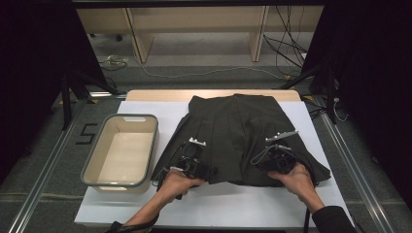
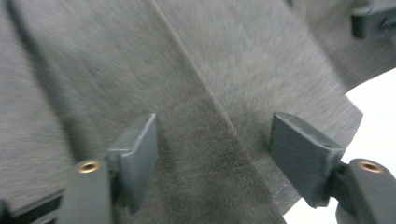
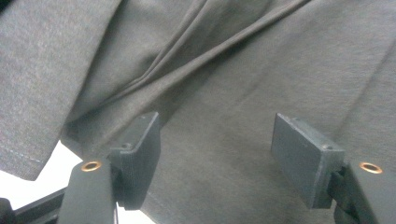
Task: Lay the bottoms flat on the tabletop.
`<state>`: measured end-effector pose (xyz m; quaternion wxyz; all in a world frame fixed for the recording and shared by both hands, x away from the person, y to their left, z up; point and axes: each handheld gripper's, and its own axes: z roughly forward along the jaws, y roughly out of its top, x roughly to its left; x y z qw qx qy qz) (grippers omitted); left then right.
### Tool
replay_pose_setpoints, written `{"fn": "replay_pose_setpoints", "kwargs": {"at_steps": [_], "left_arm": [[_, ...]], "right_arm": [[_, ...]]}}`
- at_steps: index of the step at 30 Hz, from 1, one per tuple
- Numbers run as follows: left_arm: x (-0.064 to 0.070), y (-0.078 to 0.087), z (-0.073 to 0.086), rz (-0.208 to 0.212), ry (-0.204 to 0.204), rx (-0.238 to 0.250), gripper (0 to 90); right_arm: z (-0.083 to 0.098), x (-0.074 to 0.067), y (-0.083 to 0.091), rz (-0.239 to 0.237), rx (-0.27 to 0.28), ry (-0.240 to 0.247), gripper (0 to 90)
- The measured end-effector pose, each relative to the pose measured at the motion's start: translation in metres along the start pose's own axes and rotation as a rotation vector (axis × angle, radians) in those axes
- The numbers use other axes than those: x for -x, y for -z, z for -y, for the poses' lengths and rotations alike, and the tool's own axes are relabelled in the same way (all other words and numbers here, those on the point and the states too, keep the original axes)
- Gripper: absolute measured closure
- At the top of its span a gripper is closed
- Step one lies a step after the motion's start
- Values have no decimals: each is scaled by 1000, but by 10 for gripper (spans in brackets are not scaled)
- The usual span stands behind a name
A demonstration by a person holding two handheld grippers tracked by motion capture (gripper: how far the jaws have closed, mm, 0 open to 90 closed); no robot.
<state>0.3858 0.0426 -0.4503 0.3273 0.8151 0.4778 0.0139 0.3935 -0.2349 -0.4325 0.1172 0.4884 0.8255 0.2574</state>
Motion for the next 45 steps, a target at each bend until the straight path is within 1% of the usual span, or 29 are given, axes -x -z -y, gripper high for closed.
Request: {"fn": "replay_pose_setpoints", "kwargs": {"at_steps": [2, 3, 4, 5, 6, 7, 9, 11, 13, 14, 16, 17, 19, 22, 25, 30, 34, 37, 40, 43, 45], "left_arm": [[1, -4, 0, -32, -26, 1, 525], [1, -4, 1, -46, -41, 15, 634], [1, -3, 1, -48, -58, 20, 734], [1, 0, 1, -47, -74, 28, 801], [1, 1, 0, -47, -82, 32, 834], [0, 4, 0, -44, -93, 34, 845], [-5, 10, -3, -31, -81, 45, 850], [-13, 17, -6, -43, -78, 65, 859], [-24, 25, -10, -49, -48, 95, 864], [-31, 28, -11, -46, -32, 106, 864], [-42, 33, -12, -56, -6, 121, 862], [-47, 34, -12, -60, 6, 121, 860], [-56, 34, -12, -100, 8, 126, 859], [-65, 30, -10, -115, 33, 118, 856], [-68, 24, -7, -123, 36, 104, 849], [-66, 16, -5, -131, 30, 83, 832], [-64, 17, -5, -125, 22, 81, 816], [-63, 17, -5, -121, 23, 83, 817], [-65, 18, -4, -107, 19, 84, 842], [-63, 19, -4, -100, 15, 82, 857], [-63, 19, -5, -97, 16, 80, 860]], "right_arm": [[1, -1, -2, -9, -7, -2, 339], [1, -2, -2, -15, -7, -5, 344], [1, -2, -2, -16, -6, -6, 350], [1, -3, -3, -15, -7, -5, 353], [2, -4, -3, -17, -11, -2, 356], [2, -5, -4, -20, -15, 1, 359], [3, -6, -6, -22, -27, 6, 360], [3, -8, -8, -23, -43, 14, 360], [3, -10, -8, -26, -45, 18, 368], [4, -10, -9, -27, -45, 17, 375], [4, -12, -10, -31, -48, 20, 381], [4, -13, -10, -32, -52, 20, 383], [5, -14, -12, -34, -64, 28, 385], [5, -17, -14, -38, -72, 37, 389], [5, -21, -15, -48, -74, 41, 397], [6, -31, -15, -77, -74, 58, 406], [7, -42, -18, -102, -79, 72, 402], [8, -50, -21, -123, -87, 82, 410], [9, -57, -25, -110, -91, 98, 451], [11, -62, -29, -118, -106, 116, 439], [12, -64, -33, -108, -125, 137, 438]]}}
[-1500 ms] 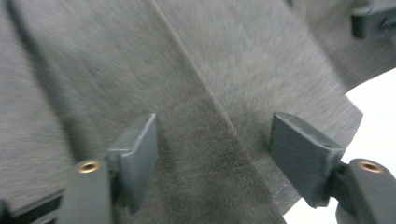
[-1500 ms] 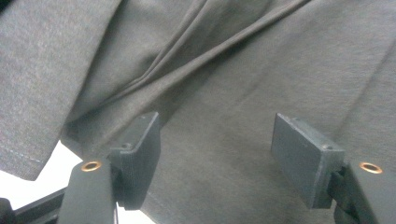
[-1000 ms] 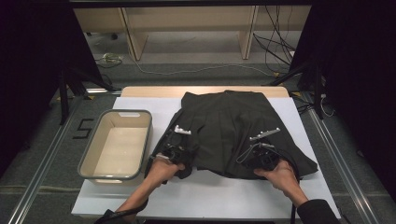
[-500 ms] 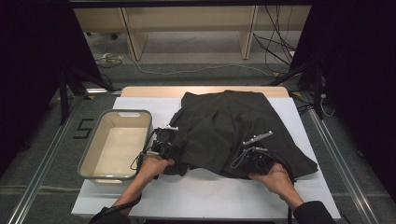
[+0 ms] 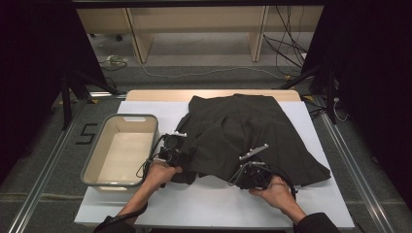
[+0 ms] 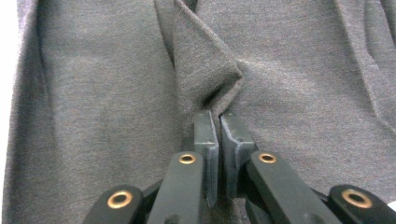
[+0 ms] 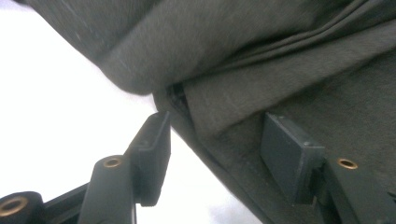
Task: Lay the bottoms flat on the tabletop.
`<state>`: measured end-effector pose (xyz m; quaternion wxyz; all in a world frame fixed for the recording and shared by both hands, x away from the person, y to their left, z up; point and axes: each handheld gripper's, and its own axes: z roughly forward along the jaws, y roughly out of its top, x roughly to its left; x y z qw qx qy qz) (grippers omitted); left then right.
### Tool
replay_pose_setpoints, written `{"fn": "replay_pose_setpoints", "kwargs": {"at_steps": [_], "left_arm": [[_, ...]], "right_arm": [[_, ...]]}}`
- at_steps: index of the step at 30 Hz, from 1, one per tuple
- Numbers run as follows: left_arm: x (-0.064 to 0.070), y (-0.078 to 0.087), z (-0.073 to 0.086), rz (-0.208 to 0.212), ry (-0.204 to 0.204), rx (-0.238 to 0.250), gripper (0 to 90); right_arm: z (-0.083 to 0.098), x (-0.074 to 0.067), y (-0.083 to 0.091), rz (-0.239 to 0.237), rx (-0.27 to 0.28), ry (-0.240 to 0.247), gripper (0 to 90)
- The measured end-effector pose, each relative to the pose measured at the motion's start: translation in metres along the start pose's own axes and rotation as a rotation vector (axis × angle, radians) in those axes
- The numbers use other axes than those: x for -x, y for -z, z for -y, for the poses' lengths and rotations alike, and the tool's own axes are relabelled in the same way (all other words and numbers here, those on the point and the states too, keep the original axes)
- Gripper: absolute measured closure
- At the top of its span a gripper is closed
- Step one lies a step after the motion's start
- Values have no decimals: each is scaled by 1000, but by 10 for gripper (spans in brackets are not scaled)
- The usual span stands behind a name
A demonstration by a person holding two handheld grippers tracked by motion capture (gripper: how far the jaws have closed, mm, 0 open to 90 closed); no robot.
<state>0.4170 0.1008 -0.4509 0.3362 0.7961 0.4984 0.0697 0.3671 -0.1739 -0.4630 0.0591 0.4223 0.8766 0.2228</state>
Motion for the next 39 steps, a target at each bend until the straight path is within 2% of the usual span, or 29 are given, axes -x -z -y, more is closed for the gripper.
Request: {"fn": "replay_pose_setpoints", "kwargs": {"at_steps": [2, 5, 8, 10, 12, 13, 15, 18, 21, 24, 26, 28, 31, 35, 39], "left_arm": [[0, 0, 0, 5, 3, -3, 861], [-2, 0, 0, 15, 16, -6, 862], [-3, -1, 0, 18, 23, -5, 862], [-3, 0, 0, 19, 23, -6, 862], [-3, 0, 0, 21, 24, -5, 862], [-2, 1, 0, 24, 24, -4, 862], [-2, 1, 0, 29, 25, -3, 862], [-2, 3, -1, 42, 27, 2, 864], [-1, 6, -1, 59, 23, 4, 866], [2, 7, -3, 64, 14, 5, 866], [3, 5, -5, 60, 10, 7, 867], [4, 5, -5, 54, 14, 11, 868], [2, 5, -5, 53, 19, 16, 870], [-5, 8, -5, 42, 34, 22, 872], [-12, 11, -5, 33, 52, 30, 873]], "right_arm": [[1, -2, -4, -2, -18, 13, 427], [3, -5, -5, 26, -17, 45, 451], [5, -7, -5, 87, -7, 73, 583], [5, -6, -4, 92, -5, 68, 663], [6, -5, -2, 97, -3, 70, 806], [7, -4, -1, 93, -4, 63, 850], [7, 0, 1, 63, -11, 53, 889], [10, 4, 6, 59, -27, 64, 899], [17, 14, 18, 81, -38, 69, 900], [29, 31, 35, 77, 2, 2, 900], [30, 34, 39, 46, 41, -36, 889], [25, 27, 36, 31, 56, -18, 865], [17, 15, 25, 23, 33, 27, 704], [13, 8, 13, 10, -4, 58, 554], [13, 4, 5, 26, -41, 82, 491]]}}
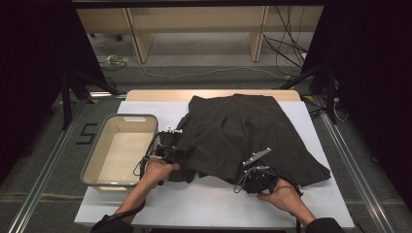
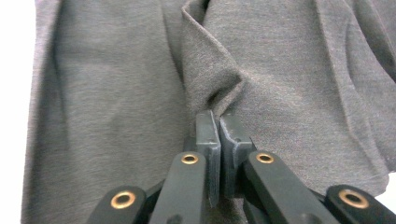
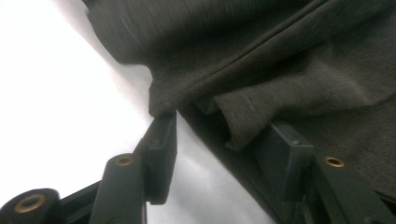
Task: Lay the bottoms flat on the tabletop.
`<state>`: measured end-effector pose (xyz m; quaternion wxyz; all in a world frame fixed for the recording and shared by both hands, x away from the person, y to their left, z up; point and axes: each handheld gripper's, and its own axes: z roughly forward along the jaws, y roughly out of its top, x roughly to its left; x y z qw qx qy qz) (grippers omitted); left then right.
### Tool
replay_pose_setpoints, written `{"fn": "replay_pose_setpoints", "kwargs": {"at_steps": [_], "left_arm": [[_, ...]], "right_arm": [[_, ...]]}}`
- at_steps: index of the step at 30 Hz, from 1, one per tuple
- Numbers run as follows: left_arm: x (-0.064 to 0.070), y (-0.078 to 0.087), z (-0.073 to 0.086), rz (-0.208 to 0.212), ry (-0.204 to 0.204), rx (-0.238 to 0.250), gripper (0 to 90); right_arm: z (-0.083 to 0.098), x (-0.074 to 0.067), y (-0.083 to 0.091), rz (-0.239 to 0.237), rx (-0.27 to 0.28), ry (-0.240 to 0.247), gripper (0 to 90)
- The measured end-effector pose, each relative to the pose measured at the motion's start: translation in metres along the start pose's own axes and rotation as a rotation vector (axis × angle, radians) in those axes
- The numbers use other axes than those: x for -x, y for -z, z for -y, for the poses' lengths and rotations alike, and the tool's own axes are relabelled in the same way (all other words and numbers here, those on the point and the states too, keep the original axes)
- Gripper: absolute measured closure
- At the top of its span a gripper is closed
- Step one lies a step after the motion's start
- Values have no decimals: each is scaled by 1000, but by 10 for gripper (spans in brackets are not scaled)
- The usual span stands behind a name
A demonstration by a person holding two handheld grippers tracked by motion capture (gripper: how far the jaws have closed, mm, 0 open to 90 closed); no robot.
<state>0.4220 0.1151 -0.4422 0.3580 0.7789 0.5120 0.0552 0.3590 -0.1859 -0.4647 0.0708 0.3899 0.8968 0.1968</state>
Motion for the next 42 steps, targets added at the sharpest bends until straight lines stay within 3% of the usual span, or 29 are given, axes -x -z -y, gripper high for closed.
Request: {"fn": "replay_pose_setpoints", "kwargs": {"at_steps": [3, 6, 10, 12, 18, 26, 33, 38, 40, 42], "left_arm": [[0, 1, -1, -1, 7, 4, 872], [2, -2, 0, -1, 3, -4, 873], [2, -3, 2, 1, -2, -9, 872], [2, -3, 2, 4, -3, -9, 873], [2, 0, 1, 17, -4, -3, 873], [16, 1, 2, 48, -50, -5, 874], [48, -10, 12, 88, -148, -52, 869], [69, -25, 25, 66, -228, -103, 865], [70, -28, 27, 78, -224, -112, 855], [67, -25, 25, 118, -200, -105, 795]], "right_arm": [[0, -4, -4, 53, 8, 22, 538], [1, -6, -4, 76, 17, 9, 596], [2, -6, -3, 89, 24, -4, 824], [2, -3, -2, 83, 23, -20, 865], [7, 7, 9, 54, 2, -25, 884], [38, 48, 59, 47, 76, -125, 886], [49, 63, 73, 44, 76, -150, 885], [54, 67, 74, 46, 74, -166, 883], [54, 67, 70, 40, 65, -164, 878], [54, 66, 67, 28, 58, -167, 857]]}}
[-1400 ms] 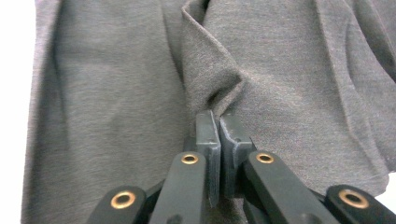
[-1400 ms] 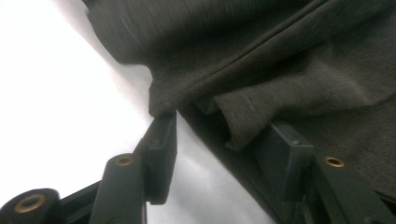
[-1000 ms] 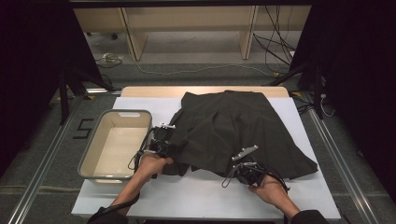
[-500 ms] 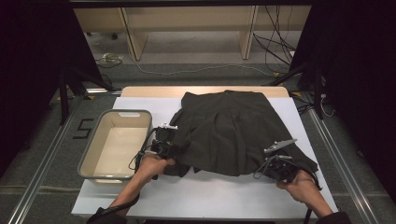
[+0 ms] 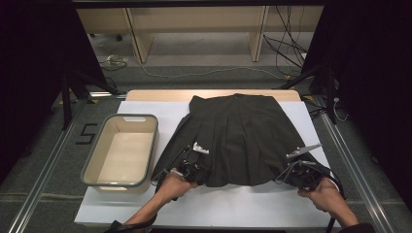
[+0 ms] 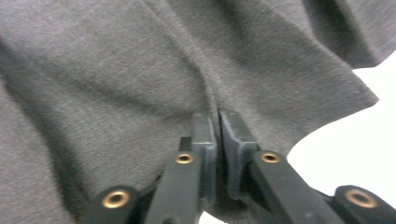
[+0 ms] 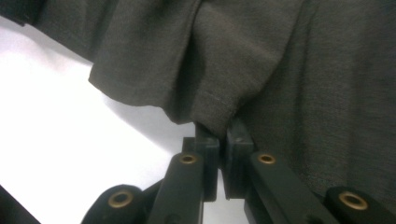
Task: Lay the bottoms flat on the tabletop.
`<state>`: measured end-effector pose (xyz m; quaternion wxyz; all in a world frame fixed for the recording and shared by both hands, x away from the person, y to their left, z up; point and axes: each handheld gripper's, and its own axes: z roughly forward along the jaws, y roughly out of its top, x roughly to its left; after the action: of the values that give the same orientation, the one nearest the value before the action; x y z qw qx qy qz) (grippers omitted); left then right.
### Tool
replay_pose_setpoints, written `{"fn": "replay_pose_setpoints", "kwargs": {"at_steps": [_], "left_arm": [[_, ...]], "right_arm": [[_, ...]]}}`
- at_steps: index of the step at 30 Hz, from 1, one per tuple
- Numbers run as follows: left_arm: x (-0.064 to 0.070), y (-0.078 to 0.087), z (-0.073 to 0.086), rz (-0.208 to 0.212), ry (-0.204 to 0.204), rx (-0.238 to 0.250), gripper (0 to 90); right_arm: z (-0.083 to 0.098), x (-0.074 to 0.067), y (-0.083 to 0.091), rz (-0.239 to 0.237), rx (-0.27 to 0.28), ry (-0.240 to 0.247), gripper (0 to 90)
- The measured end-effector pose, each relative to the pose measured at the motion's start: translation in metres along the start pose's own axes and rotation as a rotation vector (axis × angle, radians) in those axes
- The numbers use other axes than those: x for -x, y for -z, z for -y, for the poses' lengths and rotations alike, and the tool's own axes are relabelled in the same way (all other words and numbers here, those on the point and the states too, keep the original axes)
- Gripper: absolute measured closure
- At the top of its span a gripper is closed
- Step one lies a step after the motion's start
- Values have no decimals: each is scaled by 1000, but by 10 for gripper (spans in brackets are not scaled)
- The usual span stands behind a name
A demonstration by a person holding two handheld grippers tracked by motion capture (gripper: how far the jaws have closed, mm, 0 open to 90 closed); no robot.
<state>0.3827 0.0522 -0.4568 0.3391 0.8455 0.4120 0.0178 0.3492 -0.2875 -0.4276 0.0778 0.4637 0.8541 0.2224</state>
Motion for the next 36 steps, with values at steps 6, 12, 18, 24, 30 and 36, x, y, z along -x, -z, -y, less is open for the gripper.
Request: {"fn": "replay_pose_setpoints", "kwargs": {"at_steps": [6, 12, 18, 24, 30, 36], "left_arm": [[-11, 32, -13, 18, 54, 99, 523], [-29, 48, -11, -129, 86, 107, 468], [-41, 41, -1, -206, 137, 51, 406], [-46, 24, 10, -245, 152, -35, 377], [-47, 12, 20, -207, 144, -109, 484], [-44, 7, 20, -258, 87, -100, 877]], "right_arm": [[-6, 0, 16, -65, 129, -49, 524], [-16, -6, 24, -62, 215, -88, 464], [-26, 2, 12, -3, 203, -115, 429], [-22, 27, 9, 52, 203, -185, 403], [-13, 56, 11, 89, 200, -274, 385], [-11, 78, 6, 125, 176, -333, 383]]}}
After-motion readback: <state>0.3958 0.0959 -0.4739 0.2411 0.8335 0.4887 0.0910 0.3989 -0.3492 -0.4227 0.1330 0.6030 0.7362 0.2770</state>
